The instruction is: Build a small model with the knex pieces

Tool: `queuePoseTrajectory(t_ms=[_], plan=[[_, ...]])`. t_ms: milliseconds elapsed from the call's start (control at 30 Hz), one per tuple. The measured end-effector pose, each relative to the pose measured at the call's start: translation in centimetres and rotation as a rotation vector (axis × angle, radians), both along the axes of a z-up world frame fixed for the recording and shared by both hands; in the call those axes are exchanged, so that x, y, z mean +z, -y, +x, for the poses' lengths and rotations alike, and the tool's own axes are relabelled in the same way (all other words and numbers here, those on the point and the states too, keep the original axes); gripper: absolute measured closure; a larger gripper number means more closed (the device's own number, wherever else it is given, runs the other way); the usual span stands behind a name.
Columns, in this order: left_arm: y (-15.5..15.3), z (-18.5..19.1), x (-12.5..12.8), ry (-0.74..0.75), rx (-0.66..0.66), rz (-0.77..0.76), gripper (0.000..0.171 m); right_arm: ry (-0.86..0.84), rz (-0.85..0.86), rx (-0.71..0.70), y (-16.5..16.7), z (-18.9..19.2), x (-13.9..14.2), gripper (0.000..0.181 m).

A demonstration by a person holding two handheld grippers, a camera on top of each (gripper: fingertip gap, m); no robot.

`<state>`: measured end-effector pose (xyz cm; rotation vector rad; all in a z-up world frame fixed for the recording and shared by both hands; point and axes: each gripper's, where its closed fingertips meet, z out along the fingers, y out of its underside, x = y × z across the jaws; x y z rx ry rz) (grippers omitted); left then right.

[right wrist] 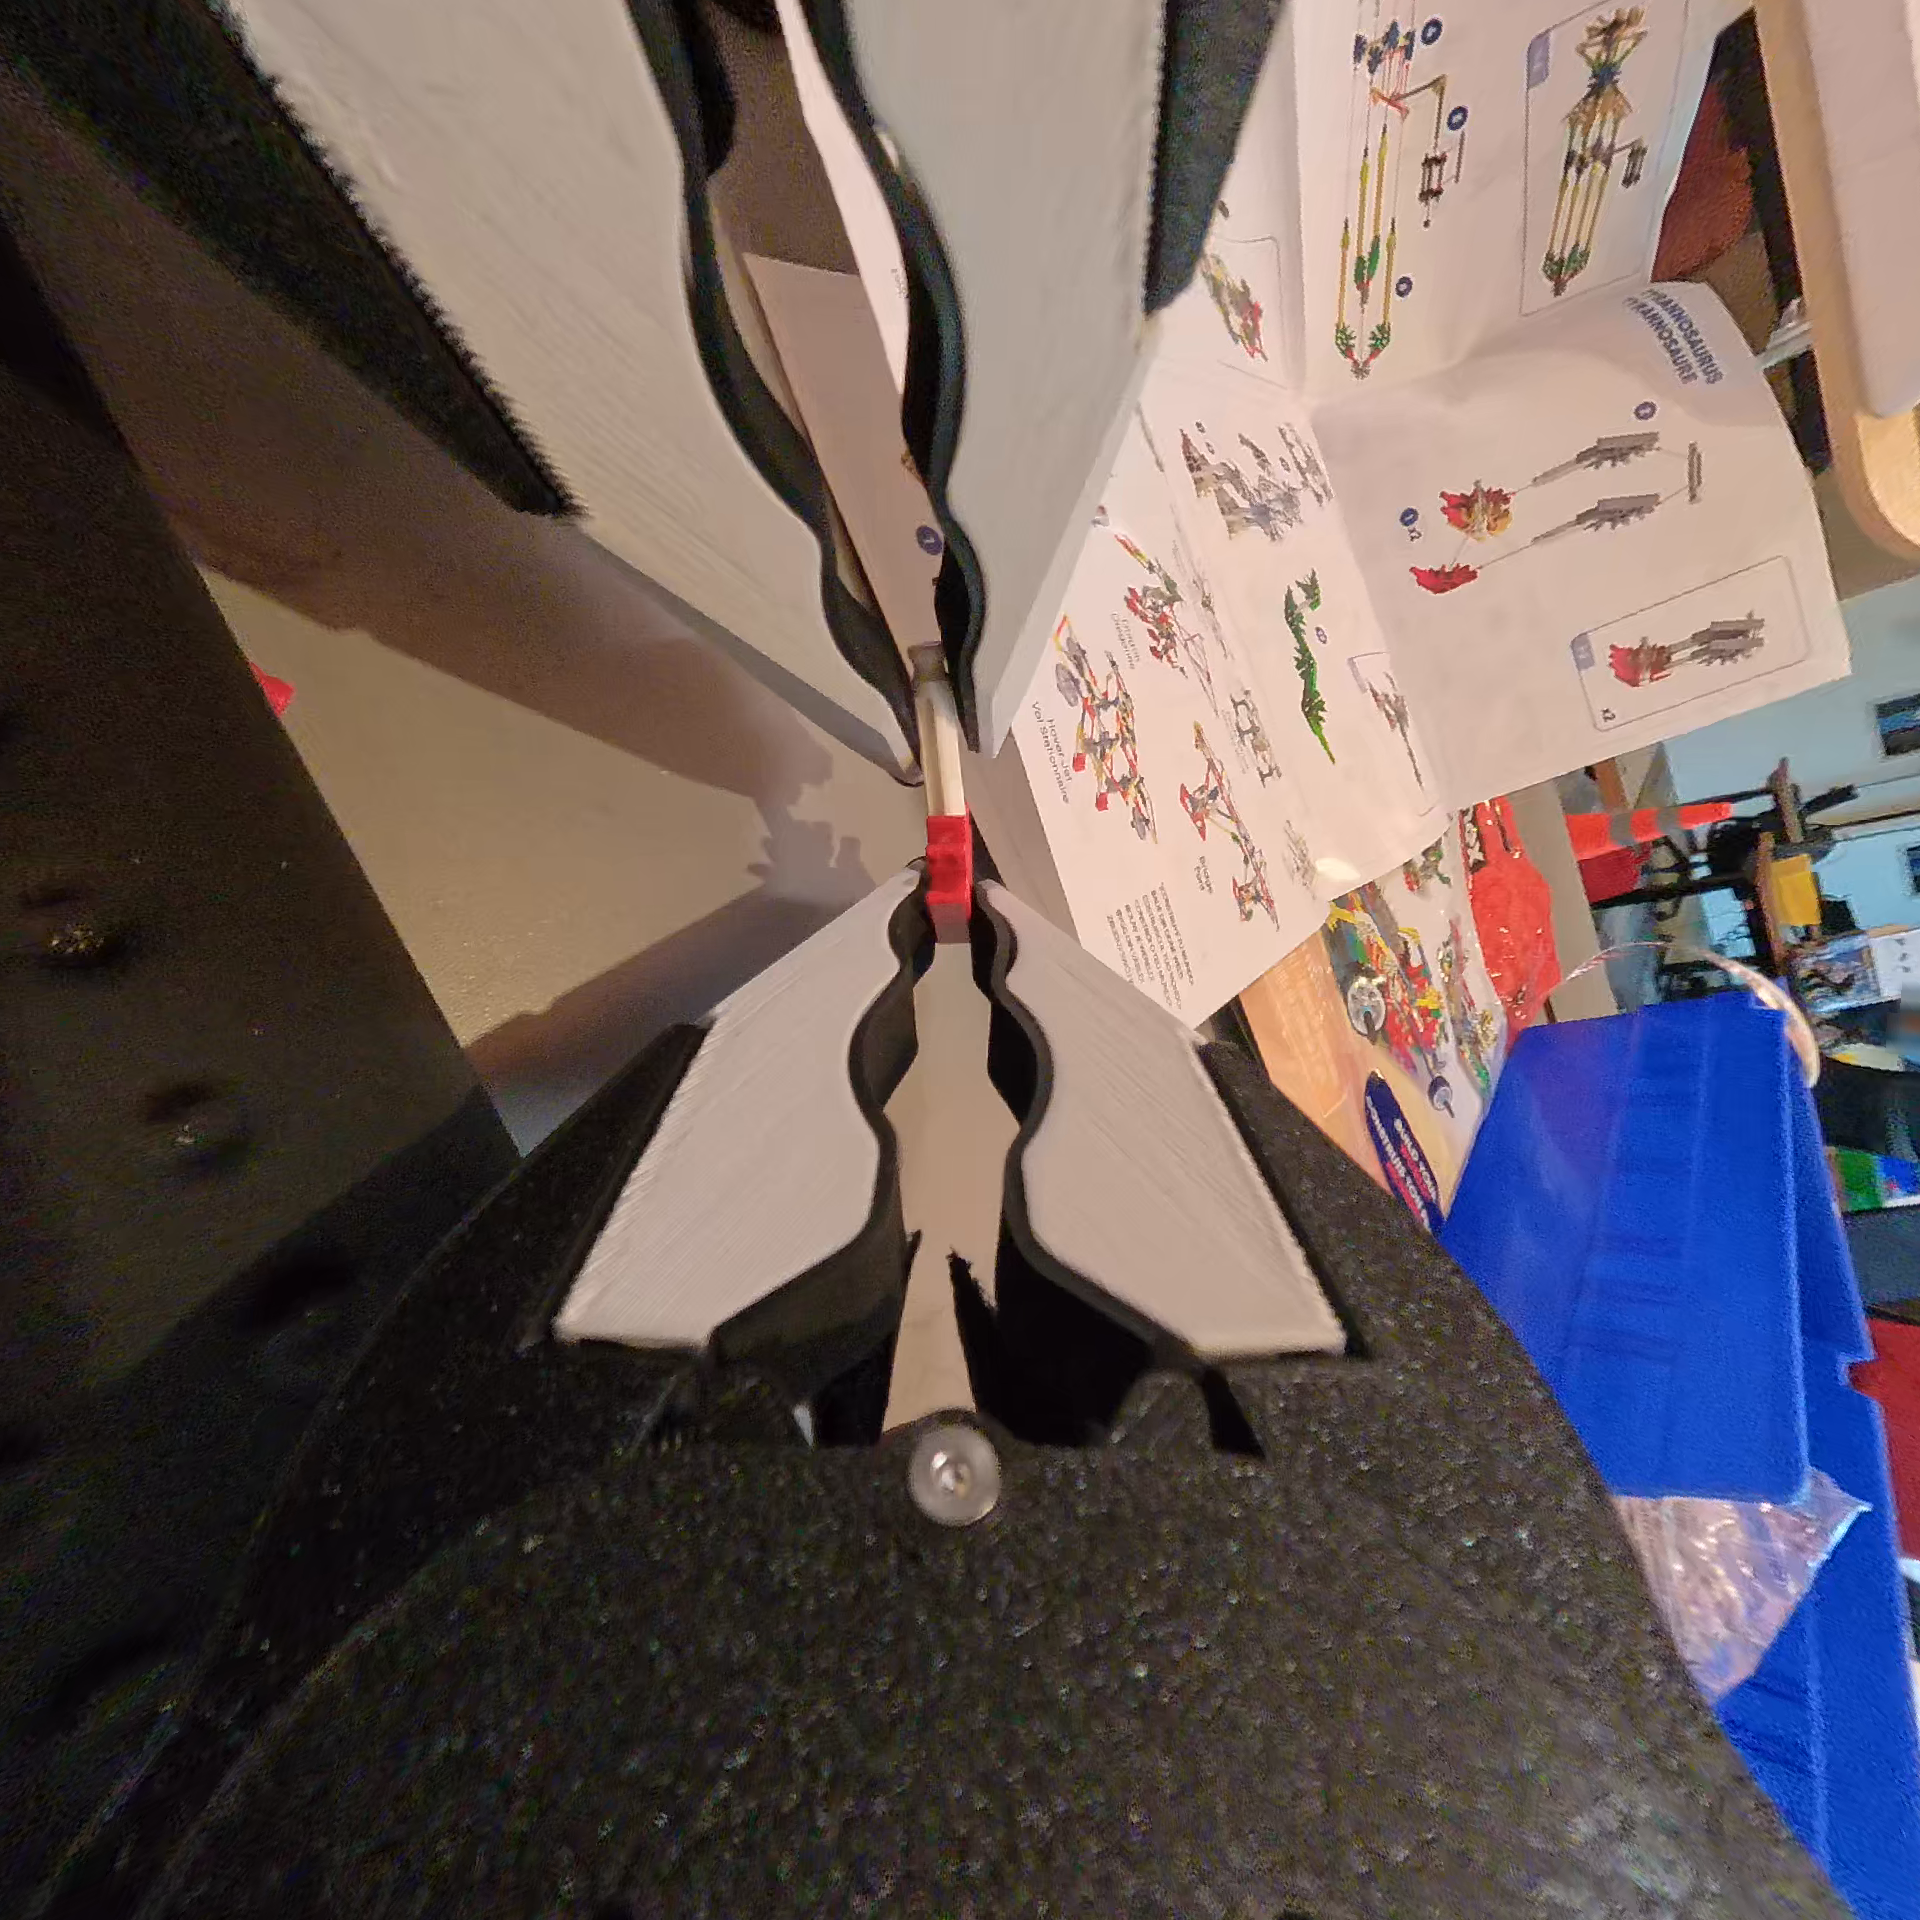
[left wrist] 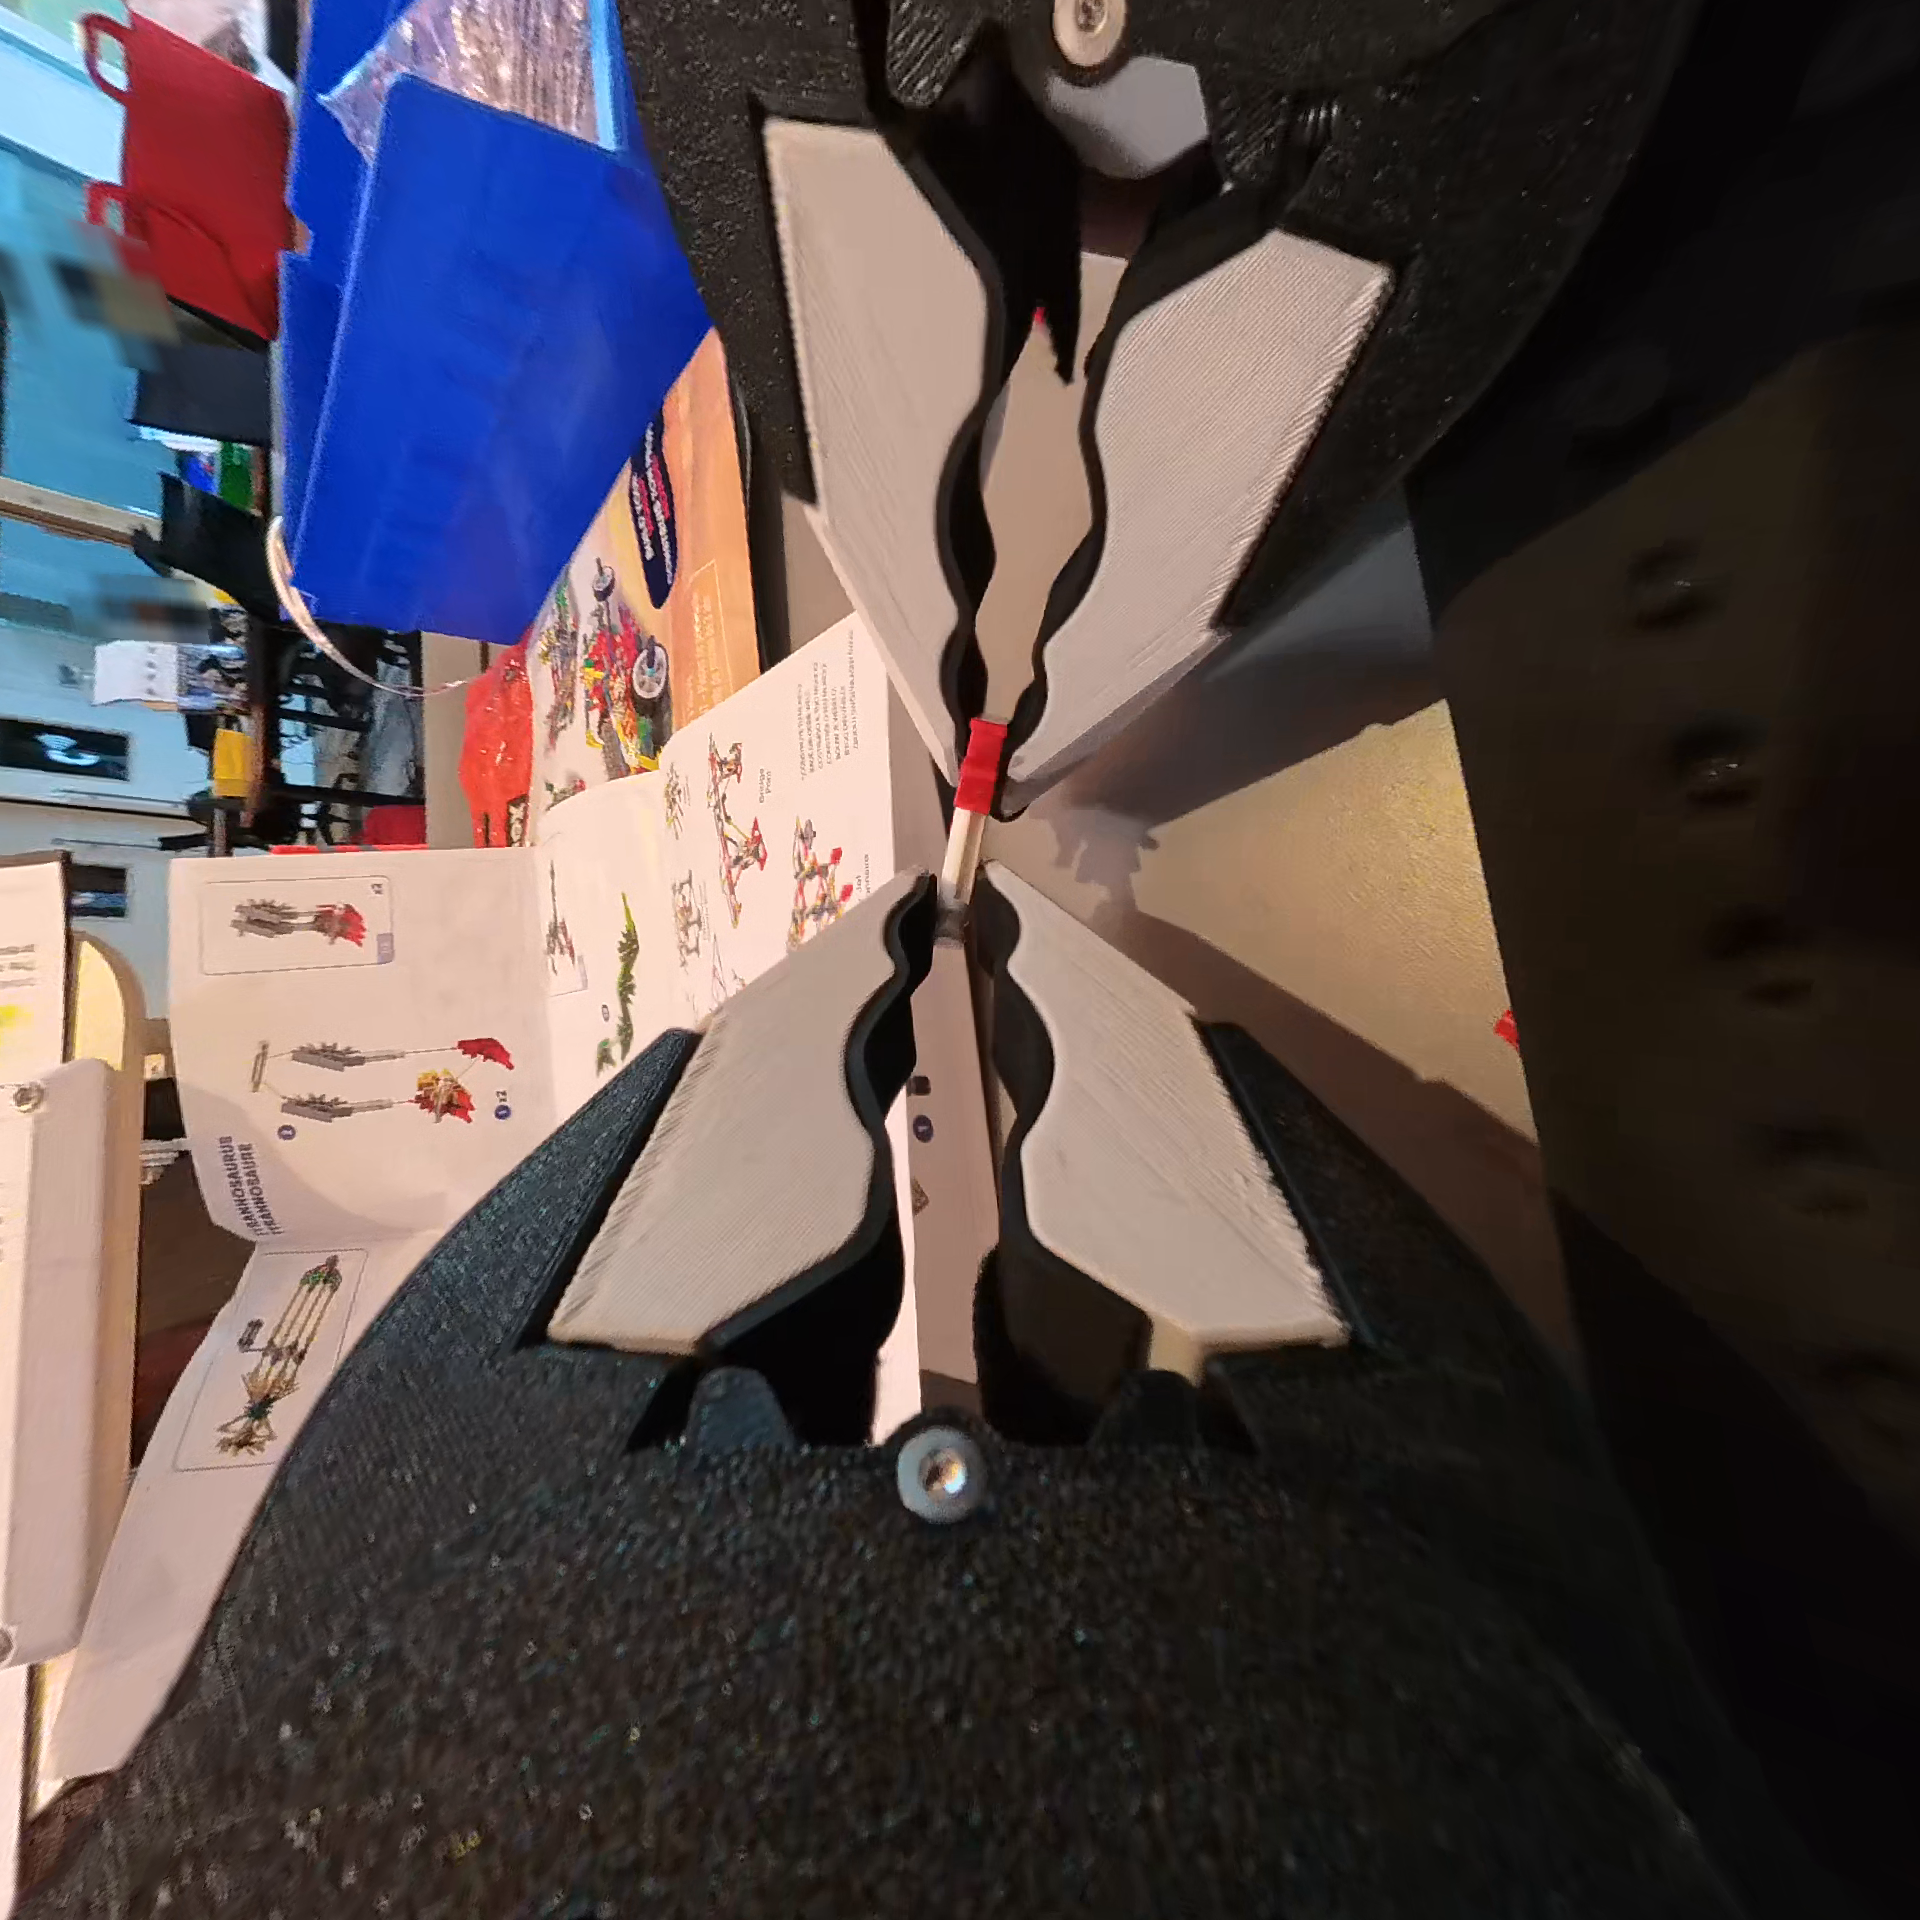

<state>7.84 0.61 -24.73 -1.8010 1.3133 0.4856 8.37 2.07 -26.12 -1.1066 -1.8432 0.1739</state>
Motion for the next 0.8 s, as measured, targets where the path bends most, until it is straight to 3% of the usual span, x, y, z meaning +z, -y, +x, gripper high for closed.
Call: queuePoseTrajectory(t_ms=[800], plan=[[-3.4,0.4,1.1,0.005,0.192,0.153,0.167,-0.096,-0.373,-0.179,-3.1,0.4,0.8,0.176]])
